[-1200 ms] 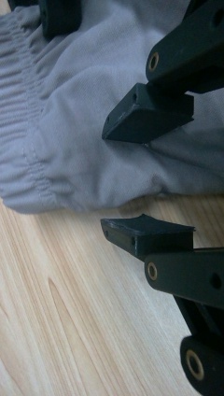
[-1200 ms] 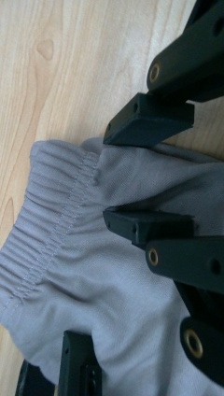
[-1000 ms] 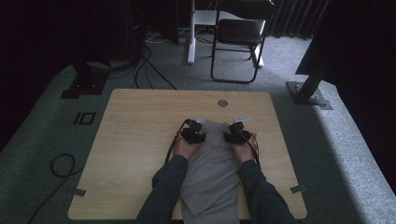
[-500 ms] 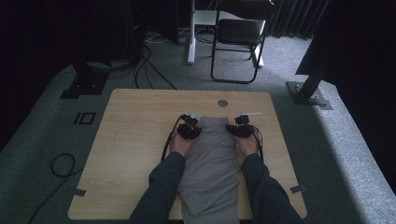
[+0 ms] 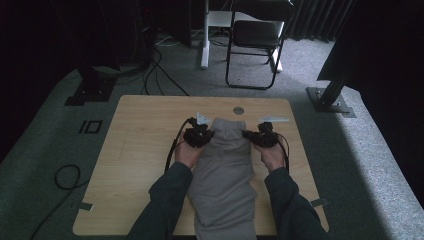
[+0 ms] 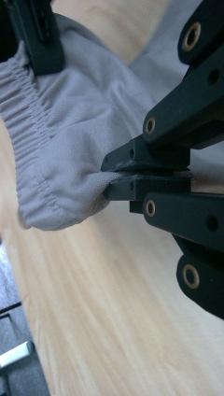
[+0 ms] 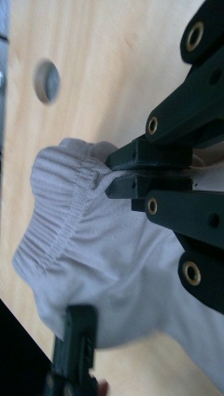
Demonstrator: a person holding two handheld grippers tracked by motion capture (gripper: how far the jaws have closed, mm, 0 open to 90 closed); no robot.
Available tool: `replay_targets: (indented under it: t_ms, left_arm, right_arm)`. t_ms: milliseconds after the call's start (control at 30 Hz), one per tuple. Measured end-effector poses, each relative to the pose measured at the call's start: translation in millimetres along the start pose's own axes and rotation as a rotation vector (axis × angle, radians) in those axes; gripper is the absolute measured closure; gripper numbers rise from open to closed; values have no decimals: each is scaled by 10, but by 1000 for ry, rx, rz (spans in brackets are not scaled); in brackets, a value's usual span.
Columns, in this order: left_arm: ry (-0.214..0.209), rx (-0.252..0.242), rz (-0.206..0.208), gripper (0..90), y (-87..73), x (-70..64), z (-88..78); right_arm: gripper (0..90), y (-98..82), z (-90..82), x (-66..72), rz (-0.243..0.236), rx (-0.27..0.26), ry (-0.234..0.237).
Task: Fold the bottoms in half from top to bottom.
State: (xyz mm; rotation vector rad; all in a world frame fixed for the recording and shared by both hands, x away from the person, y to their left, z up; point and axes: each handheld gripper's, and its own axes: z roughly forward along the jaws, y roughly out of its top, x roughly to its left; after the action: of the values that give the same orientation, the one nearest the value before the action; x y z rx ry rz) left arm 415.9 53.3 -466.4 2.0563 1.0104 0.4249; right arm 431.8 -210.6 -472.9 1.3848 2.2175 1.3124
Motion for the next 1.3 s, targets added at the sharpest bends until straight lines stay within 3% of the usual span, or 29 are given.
replay_targets:
  t_ms: [133,300,367,467,600,733,967,1300]
  left_arm:
    - [-29,48,13,869,-306,-162,-132]
    - [-22,170,69,868,-758,-365,-128]
    - [-45,190,19,868,-882,-373,-94]
    - [-41,198,16,868,-970,-371,-41]
    - [-10,179,37,869,-956,-356,6]
    - [15,154,26,869,-907,-266,97]
    - [84,133,21,869,-671,-49,392]
    - [164,153,-12,869,-343,155,748]
  right_arm:
    - [865,-232,-76,140,-57,68,38]
    - [862,-591,5,262,-99,180,79]
    - [861,-714,60,287,-103,217,83]
    - [859,-843,127,300,-88,242,82]
    - [858,-857,193,290,-90,230,58]
    - [858,-782,289,246,-84,213,35]
    - [855,-580,487,152,-111,206,-37]
    - [851,-285,766,-97,-65,187,-106]
